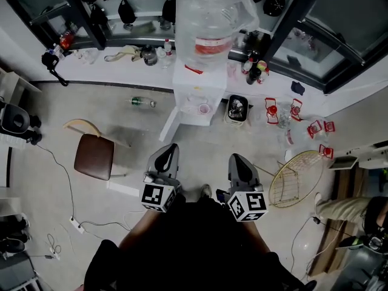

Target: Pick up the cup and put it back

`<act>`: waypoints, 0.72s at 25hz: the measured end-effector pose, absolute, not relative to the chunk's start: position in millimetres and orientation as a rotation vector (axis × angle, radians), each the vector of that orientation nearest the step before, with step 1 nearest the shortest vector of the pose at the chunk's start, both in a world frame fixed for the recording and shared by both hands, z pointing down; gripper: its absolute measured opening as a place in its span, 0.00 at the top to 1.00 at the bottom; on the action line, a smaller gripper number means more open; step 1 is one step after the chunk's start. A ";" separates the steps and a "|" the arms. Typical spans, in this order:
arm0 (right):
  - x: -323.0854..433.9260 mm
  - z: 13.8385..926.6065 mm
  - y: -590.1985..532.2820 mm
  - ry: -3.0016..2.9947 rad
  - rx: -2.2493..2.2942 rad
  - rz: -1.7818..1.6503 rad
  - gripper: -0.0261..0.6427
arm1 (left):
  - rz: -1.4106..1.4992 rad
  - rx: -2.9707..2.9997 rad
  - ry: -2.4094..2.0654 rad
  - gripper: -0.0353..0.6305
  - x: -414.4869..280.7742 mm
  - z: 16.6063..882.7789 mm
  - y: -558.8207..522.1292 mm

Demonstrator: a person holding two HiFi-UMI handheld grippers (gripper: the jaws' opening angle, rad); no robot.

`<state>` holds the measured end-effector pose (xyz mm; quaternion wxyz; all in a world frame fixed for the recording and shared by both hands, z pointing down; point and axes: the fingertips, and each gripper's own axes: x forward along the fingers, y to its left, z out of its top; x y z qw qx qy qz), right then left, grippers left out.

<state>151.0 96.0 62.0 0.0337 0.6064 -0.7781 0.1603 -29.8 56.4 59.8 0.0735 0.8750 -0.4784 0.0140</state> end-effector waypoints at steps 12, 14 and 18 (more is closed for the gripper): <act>142.9 65.0 91.6 -2.414 1.827 0.492 0.97 | 0.007 2.668 -1.428 0.94 -29.7 54.2 53.1; 142.7 64.0 89.6 -2.418 1.823 0.494 0.97 | 0.009 2.668 -1.426 0.94 -29.7 54.6 53.2; 143.8 63.9 85.5 -2.414 1.831 0.492 0.97 | 0.007 2.664 -1.425 0.94 -30.3 54.5 52.3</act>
